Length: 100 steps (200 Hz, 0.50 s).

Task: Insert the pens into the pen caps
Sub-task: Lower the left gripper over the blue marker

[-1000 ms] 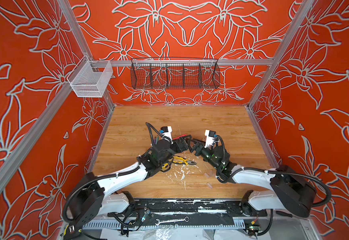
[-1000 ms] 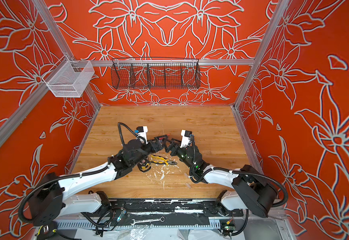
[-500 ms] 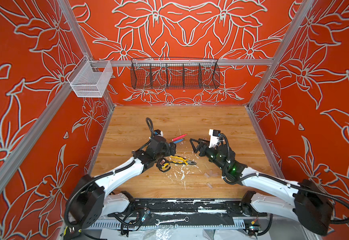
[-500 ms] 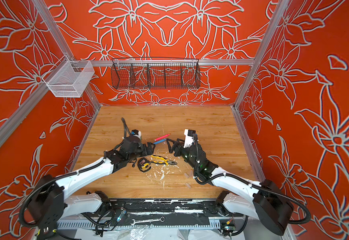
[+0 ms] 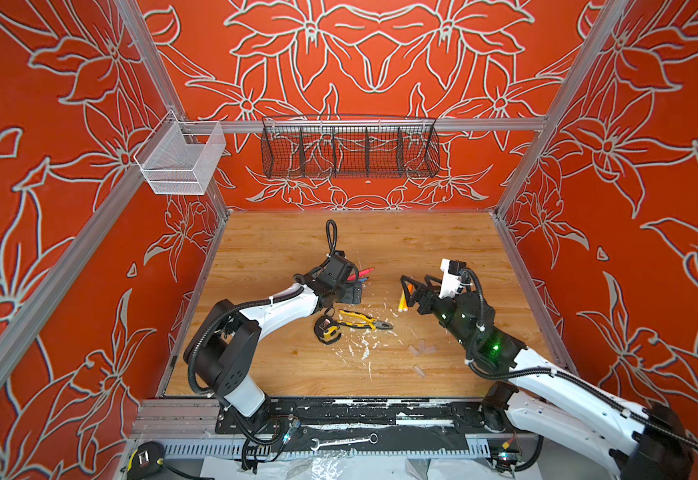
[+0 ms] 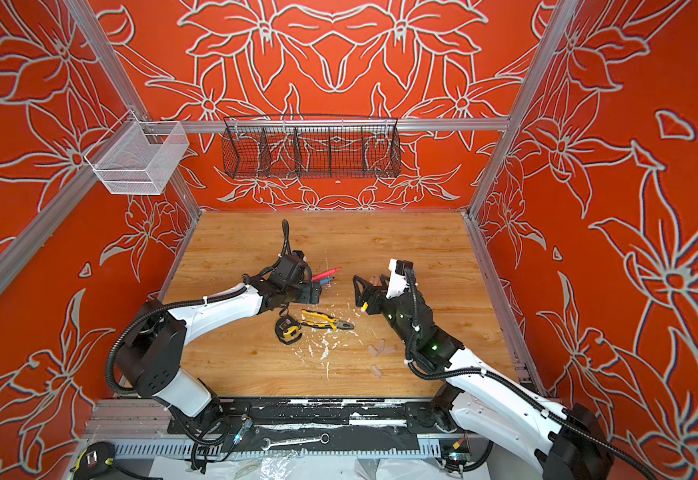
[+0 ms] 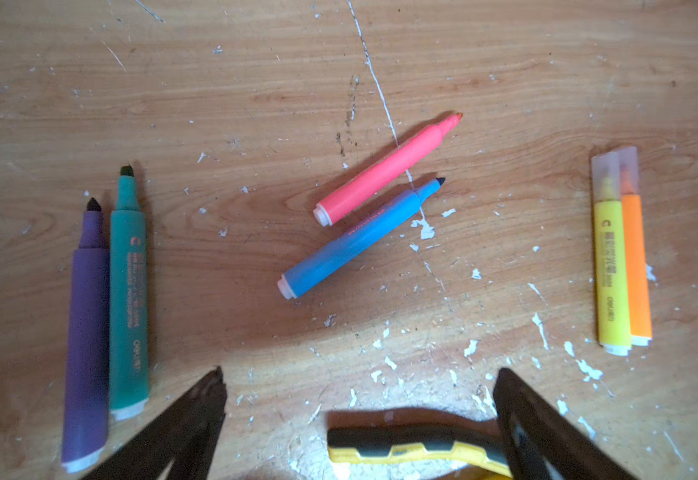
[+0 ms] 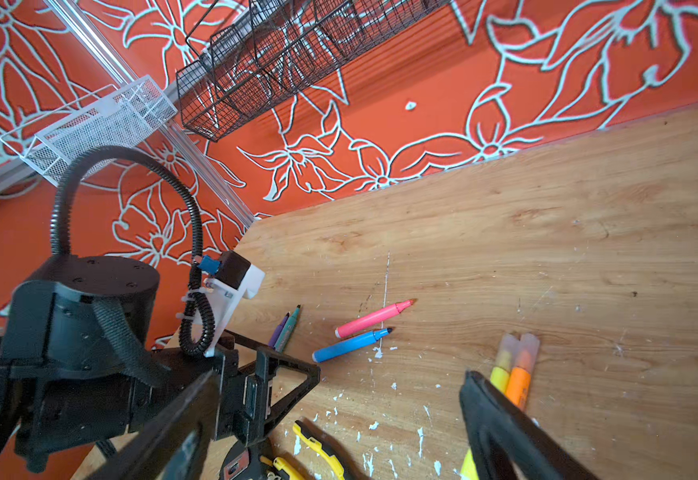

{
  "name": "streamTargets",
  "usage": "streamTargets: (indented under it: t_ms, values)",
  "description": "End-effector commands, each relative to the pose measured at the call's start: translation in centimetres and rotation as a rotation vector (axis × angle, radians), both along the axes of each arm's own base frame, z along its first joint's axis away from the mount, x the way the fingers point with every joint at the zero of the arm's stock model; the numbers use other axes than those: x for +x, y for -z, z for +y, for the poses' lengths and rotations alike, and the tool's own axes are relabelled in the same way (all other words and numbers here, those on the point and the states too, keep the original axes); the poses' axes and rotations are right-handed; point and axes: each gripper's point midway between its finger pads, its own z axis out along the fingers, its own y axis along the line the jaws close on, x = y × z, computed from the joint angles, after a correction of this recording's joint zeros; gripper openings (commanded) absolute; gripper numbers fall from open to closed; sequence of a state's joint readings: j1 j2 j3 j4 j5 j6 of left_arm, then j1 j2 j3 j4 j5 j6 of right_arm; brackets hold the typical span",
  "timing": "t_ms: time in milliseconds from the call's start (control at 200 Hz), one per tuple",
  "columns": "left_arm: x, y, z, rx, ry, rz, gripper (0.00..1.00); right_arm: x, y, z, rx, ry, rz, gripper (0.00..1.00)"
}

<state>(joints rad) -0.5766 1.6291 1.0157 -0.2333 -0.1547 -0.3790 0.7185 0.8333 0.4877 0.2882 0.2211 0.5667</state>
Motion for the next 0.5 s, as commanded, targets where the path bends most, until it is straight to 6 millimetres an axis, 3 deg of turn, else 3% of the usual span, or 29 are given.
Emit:
streamTargets:
  t_ms: [0,330,495]
  values:
    - [0.6,1.0,0.6,0.092,0.016,0.023,0.97,-0.1,1.3,-1.3,-0.051,0.038,0.009,0.94]
    - [2.9,3.1,-0.7,0.17,0.065,0.065,0.97,-0.5,1.2,-2.2,-0.048,0.058,-0.014,0.96]
    - [3.2,4.2,-1.3,0.178,0.087,0.101,0.99,-0.6,1.2,-2.7,-0.047,0.071,-0.026,0.98]
